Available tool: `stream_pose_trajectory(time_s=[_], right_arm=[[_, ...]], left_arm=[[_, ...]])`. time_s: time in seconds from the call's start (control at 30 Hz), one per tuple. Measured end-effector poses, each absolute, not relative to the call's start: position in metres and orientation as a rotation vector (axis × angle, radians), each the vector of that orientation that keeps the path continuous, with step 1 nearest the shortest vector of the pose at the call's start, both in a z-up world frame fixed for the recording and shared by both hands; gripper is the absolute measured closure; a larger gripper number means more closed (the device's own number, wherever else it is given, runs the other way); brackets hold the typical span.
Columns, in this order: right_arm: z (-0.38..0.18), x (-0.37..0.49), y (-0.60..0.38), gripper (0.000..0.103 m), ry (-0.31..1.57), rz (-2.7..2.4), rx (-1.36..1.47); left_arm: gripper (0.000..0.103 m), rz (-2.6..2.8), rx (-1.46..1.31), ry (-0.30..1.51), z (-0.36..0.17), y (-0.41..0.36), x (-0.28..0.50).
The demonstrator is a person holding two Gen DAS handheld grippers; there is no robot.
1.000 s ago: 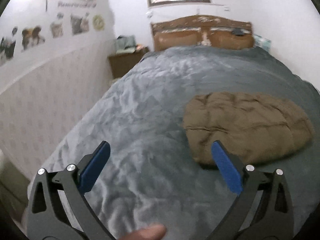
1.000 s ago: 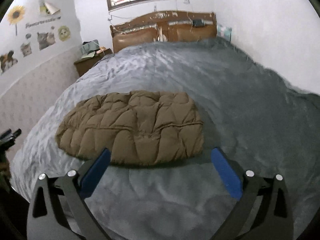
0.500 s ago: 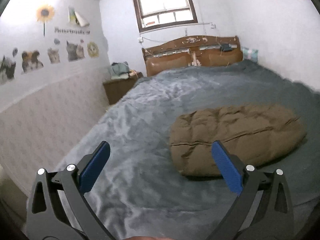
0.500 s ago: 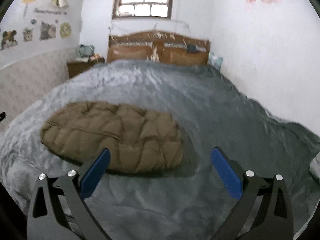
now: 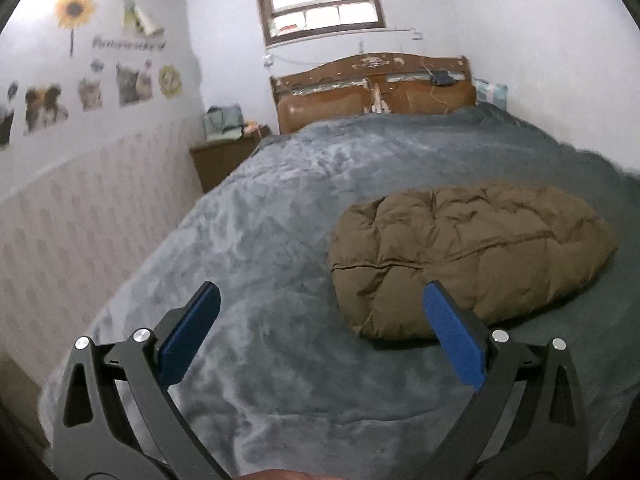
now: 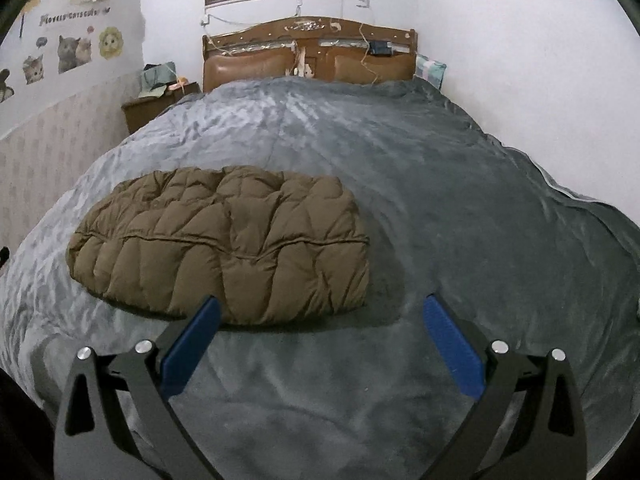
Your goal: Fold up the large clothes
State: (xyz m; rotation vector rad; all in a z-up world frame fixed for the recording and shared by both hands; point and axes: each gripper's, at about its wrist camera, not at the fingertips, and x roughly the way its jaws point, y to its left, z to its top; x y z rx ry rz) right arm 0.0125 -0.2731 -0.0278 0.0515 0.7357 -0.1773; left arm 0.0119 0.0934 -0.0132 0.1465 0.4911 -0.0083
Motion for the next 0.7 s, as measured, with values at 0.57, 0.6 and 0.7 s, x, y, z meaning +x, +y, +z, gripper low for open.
stream_pose_trajectory(time_s=[0.57,0.6,0.7], right_arm=[[-0.019,-0.008,-0.288,0.002,0.654,-0.124,0.161],[-0.014,-0.011,-0.288,0.002,0.632,-0.086,0.19],[-0.007,-0.015,-0.273,0.002,0.61,-0.071,0.133]], left_arm=[[0.003,0.142,0.074,0.551,-0.028,0.126,0.016],[0.003,0.138,0.049,0.552,-0.025,0.13,0.014],[0.003,0.133,0.03,0.549,-0.021,0.13,0.009]])
